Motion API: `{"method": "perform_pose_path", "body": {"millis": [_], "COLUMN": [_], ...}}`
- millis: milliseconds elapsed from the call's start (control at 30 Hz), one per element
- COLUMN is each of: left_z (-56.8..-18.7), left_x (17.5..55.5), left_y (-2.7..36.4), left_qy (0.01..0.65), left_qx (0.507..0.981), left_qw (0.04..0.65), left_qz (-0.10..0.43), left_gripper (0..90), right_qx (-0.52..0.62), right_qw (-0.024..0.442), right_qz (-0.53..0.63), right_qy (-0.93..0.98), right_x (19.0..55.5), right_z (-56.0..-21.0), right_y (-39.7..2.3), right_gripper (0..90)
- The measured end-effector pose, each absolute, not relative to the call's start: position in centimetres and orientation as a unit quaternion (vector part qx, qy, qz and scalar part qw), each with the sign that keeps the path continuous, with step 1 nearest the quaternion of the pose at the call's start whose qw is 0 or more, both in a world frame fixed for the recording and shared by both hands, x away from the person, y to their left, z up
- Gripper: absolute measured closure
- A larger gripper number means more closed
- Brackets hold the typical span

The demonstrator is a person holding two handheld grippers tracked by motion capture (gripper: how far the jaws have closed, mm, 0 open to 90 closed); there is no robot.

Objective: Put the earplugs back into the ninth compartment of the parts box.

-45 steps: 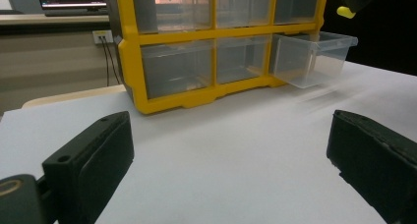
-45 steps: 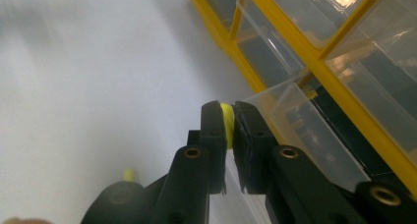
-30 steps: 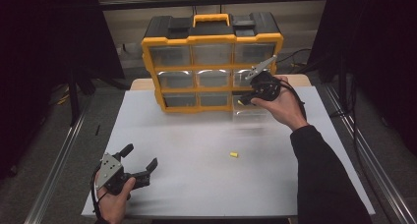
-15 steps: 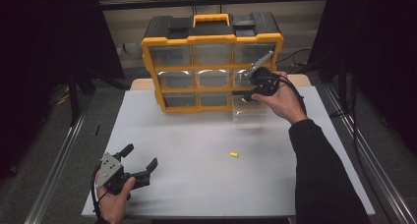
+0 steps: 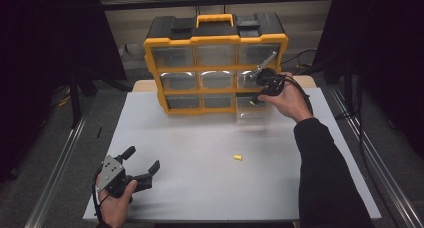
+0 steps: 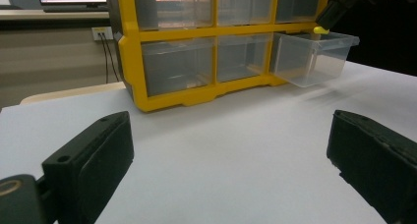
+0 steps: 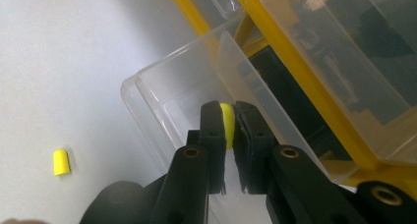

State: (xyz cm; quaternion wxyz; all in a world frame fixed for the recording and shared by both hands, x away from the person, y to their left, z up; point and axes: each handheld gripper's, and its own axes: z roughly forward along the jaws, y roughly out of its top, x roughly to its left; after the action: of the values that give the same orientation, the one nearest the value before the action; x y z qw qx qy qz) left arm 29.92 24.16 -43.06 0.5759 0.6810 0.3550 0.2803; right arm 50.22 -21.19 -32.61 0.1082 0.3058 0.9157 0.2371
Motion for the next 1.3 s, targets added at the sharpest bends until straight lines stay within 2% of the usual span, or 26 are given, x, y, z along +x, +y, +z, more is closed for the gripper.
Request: {"method": "perform_pose_path", "body": {"millis": [333, 867, 1067, 1133, 1200, 1267, 1300], "left_z": [-43.1, -43.1, -43.1, -43.1, -43.1, -43.1, -43.1], "left_x": [29.9, 30.0, 30.0, 30.0, 30.0, 29.9, 29.9], "left_y": [24.1, 24.1, 24.1, 24.1, 24.1, 24.1, 24.1], "left_qy": [0.357, 0.360, 0.359, 0.360, 0.359, 0.359, 0.359], "left_qx": [0.678, 0.679, 0.679, 0.678, 0.679, 0.679, 0.679], "left_qw": [0.578, 0.573, 0.573, 0.574, 0.573, 0.574, 0.574], "left_qz": [0.281, 0.285, 0.285, 0.285, 0.285, 0.283, 0.283], "left_gripper": [3.8, 3.8, 3.8, 3.8, 3.8, 3.9, 3.8], "right_qx": [0.303, 0.313, 0.323, 0.331, 0.336, 0.342, 0.342], "right_qw": [0.091, 0.091, 0.102, 0.106, 0.114, 0.119, 0.125], "right_qz": [0.226, 0.221, 0.241, 0.247, 0.262, 0.275, 0.276], "right_qy": [0.921, 0.919, 0.910, 0.904, 0.898, 0.891, 0.889], "right_x": [50.3, 50.7, 50.5, 50.4, 50.2, 50.0, 49.9], "right_z": [-33.7, -34.6, -34.5, -34.4, -34.4, -34.4, -34.3], "right_y": [-21.2, -21.6, -22.1, -22.4, -22.7, -22.9, -22.9], "right_gripper": [82.7, 79.3, 70.9, 62.7, 59.6, 49.5, 47.5]}}
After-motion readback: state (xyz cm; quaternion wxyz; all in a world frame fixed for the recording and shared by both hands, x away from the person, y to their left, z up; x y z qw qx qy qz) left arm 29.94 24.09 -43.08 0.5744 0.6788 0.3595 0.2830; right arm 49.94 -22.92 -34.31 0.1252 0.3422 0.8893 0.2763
